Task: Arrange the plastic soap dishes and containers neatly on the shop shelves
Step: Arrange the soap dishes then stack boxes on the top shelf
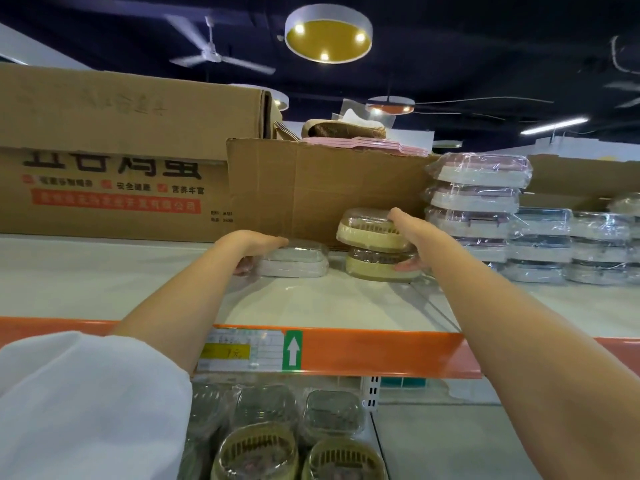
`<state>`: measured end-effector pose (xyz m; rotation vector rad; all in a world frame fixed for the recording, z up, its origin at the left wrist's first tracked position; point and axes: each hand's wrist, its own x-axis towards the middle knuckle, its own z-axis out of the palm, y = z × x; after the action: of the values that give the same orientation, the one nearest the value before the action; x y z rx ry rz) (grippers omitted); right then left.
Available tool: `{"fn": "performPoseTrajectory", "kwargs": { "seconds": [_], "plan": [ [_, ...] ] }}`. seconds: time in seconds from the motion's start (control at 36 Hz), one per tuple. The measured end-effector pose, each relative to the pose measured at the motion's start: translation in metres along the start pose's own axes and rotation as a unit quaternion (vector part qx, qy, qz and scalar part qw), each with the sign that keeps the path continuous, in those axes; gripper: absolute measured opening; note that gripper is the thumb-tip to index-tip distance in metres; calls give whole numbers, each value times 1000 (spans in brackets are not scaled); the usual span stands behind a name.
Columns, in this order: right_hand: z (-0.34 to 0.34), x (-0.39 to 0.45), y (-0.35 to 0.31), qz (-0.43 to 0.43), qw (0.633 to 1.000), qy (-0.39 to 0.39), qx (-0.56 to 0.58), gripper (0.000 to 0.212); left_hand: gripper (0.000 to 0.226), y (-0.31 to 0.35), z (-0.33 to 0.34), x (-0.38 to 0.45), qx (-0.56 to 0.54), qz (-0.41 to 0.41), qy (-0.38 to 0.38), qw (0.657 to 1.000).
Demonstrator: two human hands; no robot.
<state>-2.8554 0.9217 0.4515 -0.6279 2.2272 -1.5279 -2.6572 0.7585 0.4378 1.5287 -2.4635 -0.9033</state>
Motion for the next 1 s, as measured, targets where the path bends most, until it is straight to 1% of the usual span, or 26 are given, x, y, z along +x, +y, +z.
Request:
{"fn": "performPoseTrajectory", "kwargs": {
  "seconds": [0.08,0.14,0.25,0.39,0.47,0.53,0.58,0.67,0.75,0.83,0.92,1.0],
  "plan": [
    [-5,-7,-3,1,999,-17,39,33,83,1,-1,-2,-33,-9,0,999],
    [-7,-9,-4,5,998,-26,66,30,86,2,-2,-3,-55,-16,-12,998],
    [-10,-14,-4,10,995,-37,89,33,87,6,1,-8,-88,-8,-12,996],
    [-19,-25,4,46,991,-54,114,51,87,7,9,-14,-128,-9,7,992],
    [-26,-35,11,55,989,-69,118,55,75,10,15,-21,-190,7,25,982],
    [-30,-41,16,52,986,-76,140,52,67,12,18,-28,-236,11,22,971],
    [-33,-48,20,45,978,-88,182,51,63,16,19,-37,-254,34,22,966],
    [-35,-59,28,36,970,-99,220,62,59,19,22,-52,-276,76,41,957],
    [-39,-76,33,20,969,-101,226,51,60,16,28,-68,-308,91,55,945],
    [-47,-89,39,16,969,-107,222,56,60,10,35,-83,-323,97,60,939],
    [-56,-103,44,15,966,-110,234,57,55,6,40,-99,-340,102,60,933],
    [-63,-125,48,-14,961,-119,250,40,46,2,44,-118,-354,108,68,927]
  ]
}}
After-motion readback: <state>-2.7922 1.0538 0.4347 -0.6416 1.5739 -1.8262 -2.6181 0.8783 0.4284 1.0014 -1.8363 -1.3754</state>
